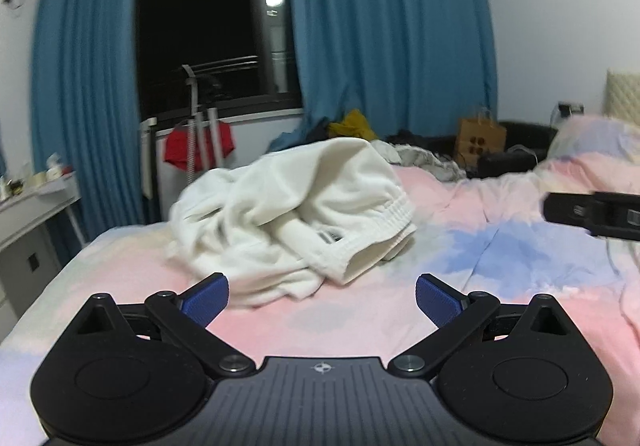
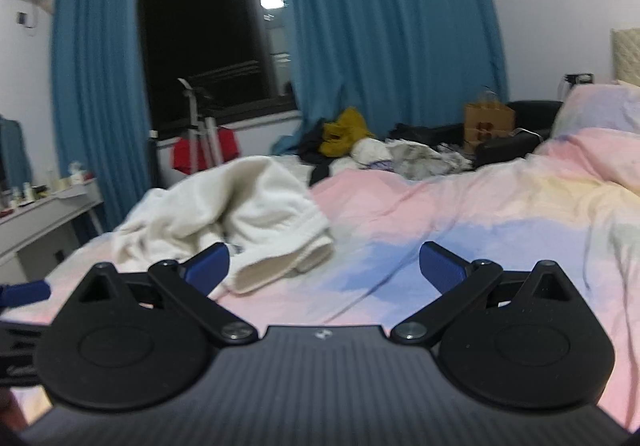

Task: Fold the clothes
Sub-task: 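Grasp the ribbed cuff of the white sweatpants with the left gripper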

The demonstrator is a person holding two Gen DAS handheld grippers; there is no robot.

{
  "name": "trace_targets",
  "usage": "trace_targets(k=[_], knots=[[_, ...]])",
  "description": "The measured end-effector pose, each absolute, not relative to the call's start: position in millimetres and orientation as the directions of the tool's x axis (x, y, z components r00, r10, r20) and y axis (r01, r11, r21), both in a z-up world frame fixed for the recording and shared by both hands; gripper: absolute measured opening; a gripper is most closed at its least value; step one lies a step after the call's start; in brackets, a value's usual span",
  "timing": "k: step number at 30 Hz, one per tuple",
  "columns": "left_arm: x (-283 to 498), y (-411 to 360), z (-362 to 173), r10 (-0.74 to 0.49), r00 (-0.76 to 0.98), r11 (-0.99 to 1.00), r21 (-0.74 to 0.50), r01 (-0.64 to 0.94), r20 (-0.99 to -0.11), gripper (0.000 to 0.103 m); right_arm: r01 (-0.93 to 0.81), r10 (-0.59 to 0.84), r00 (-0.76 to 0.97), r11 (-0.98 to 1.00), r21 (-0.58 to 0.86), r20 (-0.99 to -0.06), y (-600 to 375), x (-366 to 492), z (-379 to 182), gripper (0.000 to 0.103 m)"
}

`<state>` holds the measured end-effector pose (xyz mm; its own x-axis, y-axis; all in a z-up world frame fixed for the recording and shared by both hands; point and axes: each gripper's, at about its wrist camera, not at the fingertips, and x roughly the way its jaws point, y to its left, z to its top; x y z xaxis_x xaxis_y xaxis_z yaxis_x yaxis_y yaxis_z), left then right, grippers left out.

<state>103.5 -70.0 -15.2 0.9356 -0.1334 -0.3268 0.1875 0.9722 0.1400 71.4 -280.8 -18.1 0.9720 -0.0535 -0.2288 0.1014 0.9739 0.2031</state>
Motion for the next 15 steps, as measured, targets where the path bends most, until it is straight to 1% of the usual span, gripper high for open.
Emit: trace_targets(k=[3, 6, 10, 12, 15], knots=[[154, -98, -19, -0.145, 0.928, 0.96, 0.18, 0.217, -0.344, 0.1, 0.152, -0.089, 0.962, 0.96, 0.236, -0.257, -295, 83, -26, 0.103], [206, -126, -26, -0.165, 0.917, 0.95, 0.192, 0.247, -0.363, 0.1, 0.203, -0.126, 0.951, 0.943, 0.263, -0.283, -309, 95, -35, 0.103], [269, -171, -37, -0.209, 0.902, 0.921, 0.233, 0.312, -0.378, 0.1, 0.259, -0.173, 0.94, 0.923, 0.286, -0.293, -322, 111, -46, 0.103], [302, -194, -44, -0.211, 0.898, 0.909, 0.26, 0.325, -0.386, 0.1, 0.275, -0.185, 0.936, 0.915, 0.294, -0.298, -326, 117, -52, 0.103], [348, -221, -57, -0.185, 0.895, 0.918, 0.255, 0.305, -0.406, 0.1, 0.294, -0.199, 0.931, 0.907, 0.301, -0.307, -331, 125, -62, 0.103]])
